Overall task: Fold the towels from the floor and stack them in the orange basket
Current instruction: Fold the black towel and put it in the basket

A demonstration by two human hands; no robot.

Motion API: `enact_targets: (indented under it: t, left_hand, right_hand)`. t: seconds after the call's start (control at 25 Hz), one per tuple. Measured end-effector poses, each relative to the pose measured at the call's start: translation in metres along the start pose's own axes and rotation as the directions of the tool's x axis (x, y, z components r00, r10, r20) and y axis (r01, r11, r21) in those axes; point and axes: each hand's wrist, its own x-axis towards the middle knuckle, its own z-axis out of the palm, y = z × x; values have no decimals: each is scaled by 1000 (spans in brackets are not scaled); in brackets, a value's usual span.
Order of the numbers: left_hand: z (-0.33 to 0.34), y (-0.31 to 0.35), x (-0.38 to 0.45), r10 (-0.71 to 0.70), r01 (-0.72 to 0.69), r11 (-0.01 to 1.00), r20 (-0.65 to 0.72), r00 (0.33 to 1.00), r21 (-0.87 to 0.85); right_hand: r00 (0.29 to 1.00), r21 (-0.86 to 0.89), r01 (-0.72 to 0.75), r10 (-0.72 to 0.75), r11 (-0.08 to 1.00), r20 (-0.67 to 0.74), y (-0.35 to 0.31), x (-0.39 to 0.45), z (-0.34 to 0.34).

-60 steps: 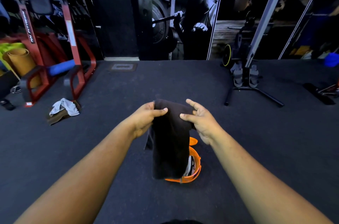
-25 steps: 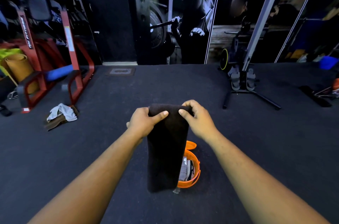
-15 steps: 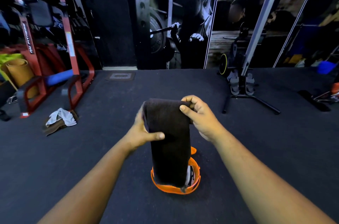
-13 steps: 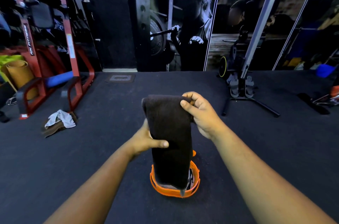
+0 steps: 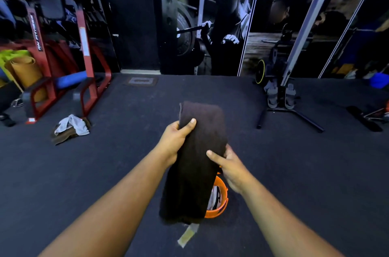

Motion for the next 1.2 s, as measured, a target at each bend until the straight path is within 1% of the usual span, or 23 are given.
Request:
enact_targets:
  t: [0.08, 0.12, 0.2, 0.28, 0.36, 0.4, 0.48, 0.56, 0.6, 0.64, 0.68, 0.72, 0.76, 0.8, 0.84, 0.92, 0.96, 1.0, 1.04, 1.08, 1.12, 1.16, 1.2]
  left_hand:
    - [-19, -17, 1, -95, 84, 986, 69, 993, 144]
    - [-27, -29, -1, -156, 142, 966, 49, 987, 214]
    - [-34, -45, -6, -206, 214, 948, -55, 977, 236]
    - [-36, -46, -3, -146, 161, 960, -83, 986, 229]
    - [-40, -38, 1, -67, 71, 927, -24, 997, 369]
    - [-42, -28, -1, -56, 37, 881, 26, 998, 471]
    - [-45, -13, -1, -51, -53, 738, 134, 990, 673]
    - [-40, -2, -2, -27, -152, 513, 192, 981, 845]
    - [-38, 3, -2, 22, -189, 384, 195, 980, 904]
    - [-39, 4, -2, 91, -218, 261, 201, 975, 940]
    - [-41, 5, -2, 178, -248, 181, 217, 960, 952]
    - [-44, 5, -1, 264, -282, 179, 230, 937, 943]
    - [-48, 6, -2, 329, -316, 257, 224, 917, 913]
    - [-53, 7, -3, 375, -346, 376, 200, 905, 859]
    - [-56, 8, -5, 412, -370, 471, 171, 895, 801]
    - [-62, 7, -5, 476, -387, 542, 107, 873, 746]
    - [-66, 7, -5, 459, -386, 608, 90, 884, 694]
    - [-69, 8, -6, 385, -361, 725, 88, 919, 586]
    - [-70, 5, -8, 272, -291, 861, 105, 956, 416]
    - [-72, 1, -9, 138, -172, 946, 139, 981, 276]
    - [-75, -6, -10, 30, -64, 976, 163, 986, 207]
    - [-75, -14, -9, -31, -3, 981, 169, 985, 193]
    - [-73, -22, -8, -53, 26, 984, 150, 987, 178]
  right_hand:
    - [996, 9, 47, -46, 999, -79, 13, 3, 4]
    - [993, -37, 67, -70, 997, -93, 17, 7, 2]
    - [991, -175, 102, -115, 979, -66, 26, 12, -5]
    - [996, -220, 85, -87, 972, 2, 27, 13, -14]
    - [992, -341, 91, -56, 935, 112, 17, 13, -24]
    - [988, -444, 116, -55, 889, 147, 11, 14, -27]
    - [985, -647, 174, -140, 742, 104, -1, 19, -26]
    - [961, -801, 189, -276, 568, 31, -10, 23, -20]
    - [941, -837, 199, -339, 510, 17, -13, 25, -16]
    - [923, -844, 223, -384, 488, 22, -17, 26, -13]
    - [906, -829, 256, -422, 497, 27, -20, 26, -11]
    - [896, -796, 290, -444, 532, 29, -22, 28, -10]
    - [894, -736, 324, -446, 595, 33, -25, 28, -10]
    - [899, -644, 357, -437, 677, 40, -27, 27, -8]
    - [908, -532, 376, -417, 759, 45, -29, 26, -4]
    - [928, -285, 369, -370, 885, 54, -31, 22, 10]
    - [930, -183, 366, -368, 913, 23, -33, 21, 20]
    - [932, -99, 357, -361, 929, -31, -34, 21, 32]
    - [934, -28, 344, -345, 939, -90, -37, 21, 42]
    - [935, 11, 332, -327, 943, -138, -39, 22, 51]
    - [936, 26, 311, -301, 950, -182, -39, 25, 58]
    - [938, 24, 285, -273, 958, -212, -39, 28, 61]
    - [941, 24, 253, -240, 967, -241, -38, 30, 62]
